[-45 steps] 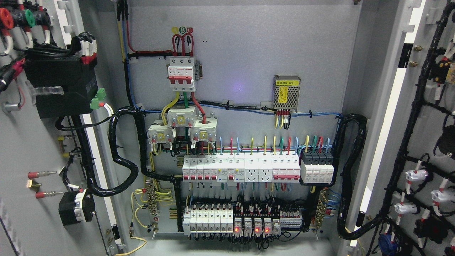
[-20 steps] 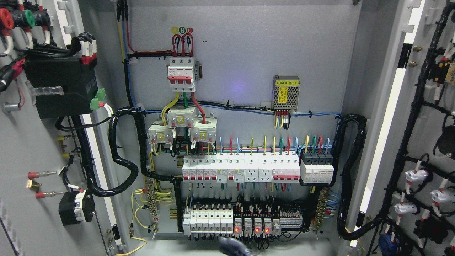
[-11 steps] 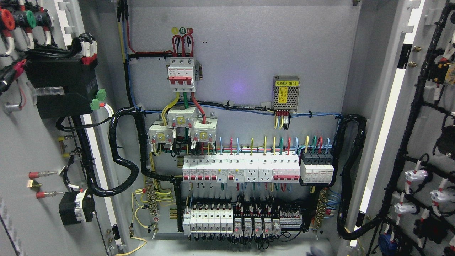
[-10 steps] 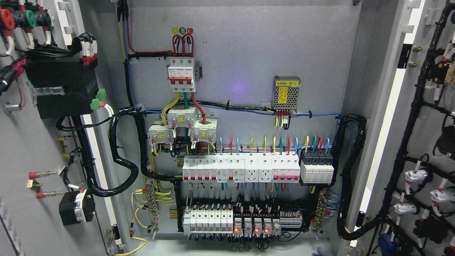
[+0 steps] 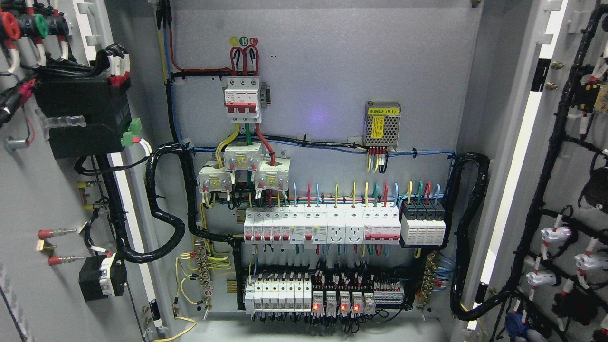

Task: Open door with both hands

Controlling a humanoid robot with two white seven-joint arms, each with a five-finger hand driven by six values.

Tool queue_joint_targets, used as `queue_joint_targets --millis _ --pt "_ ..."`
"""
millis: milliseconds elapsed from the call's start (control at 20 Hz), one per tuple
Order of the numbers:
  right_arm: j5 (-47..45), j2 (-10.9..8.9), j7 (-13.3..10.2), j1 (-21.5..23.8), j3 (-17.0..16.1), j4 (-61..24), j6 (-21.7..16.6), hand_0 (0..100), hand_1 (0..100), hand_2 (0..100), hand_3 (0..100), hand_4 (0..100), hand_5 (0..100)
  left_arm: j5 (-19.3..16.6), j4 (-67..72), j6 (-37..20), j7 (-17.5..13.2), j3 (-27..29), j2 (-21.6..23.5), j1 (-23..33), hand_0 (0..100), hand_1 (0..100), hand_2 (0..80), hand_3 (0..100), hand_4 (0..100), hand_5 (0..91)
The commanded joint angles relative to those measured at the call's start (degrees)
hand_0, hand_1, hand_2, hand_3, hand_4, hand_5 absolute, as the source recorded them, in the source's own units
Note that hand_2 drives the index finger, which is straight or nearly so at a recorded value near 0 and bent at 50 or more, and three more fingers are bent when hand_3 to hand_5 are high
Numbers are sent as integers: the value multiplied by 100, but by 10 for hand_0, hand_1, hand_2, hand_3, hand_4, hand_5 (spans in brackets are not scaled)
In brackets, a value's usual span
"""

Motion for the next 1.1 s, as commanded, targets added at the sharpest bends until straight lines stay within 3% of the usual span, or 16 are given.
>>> queue_joint_targets --millis 0,351,801,1052 --pt "-399 -464 51 107 -977 77 -1 0 0 0 0 0 0 -6 -2302 -3090 23 -12 199 83 0 0 0 0 0 0" --pt "-408 -614 51 89 -1100 235 8 0 0 0 0 0 0 117 -2960 -4478 41 954 -399 -83 0 0 0 0 0 0" --pt "-996 -588 51 45 -1425 525 8 0 0 0 0 0 0 1180 -4350 -5208 32 2053 -601 -506 0 0 0 0 0 0" --pt "-1014 -579 51 45 -1636 806 8 0 0 0 0 0 0 1742 -4342 -5323 224 3380 -312 -190 0 0 0 0 0 0"
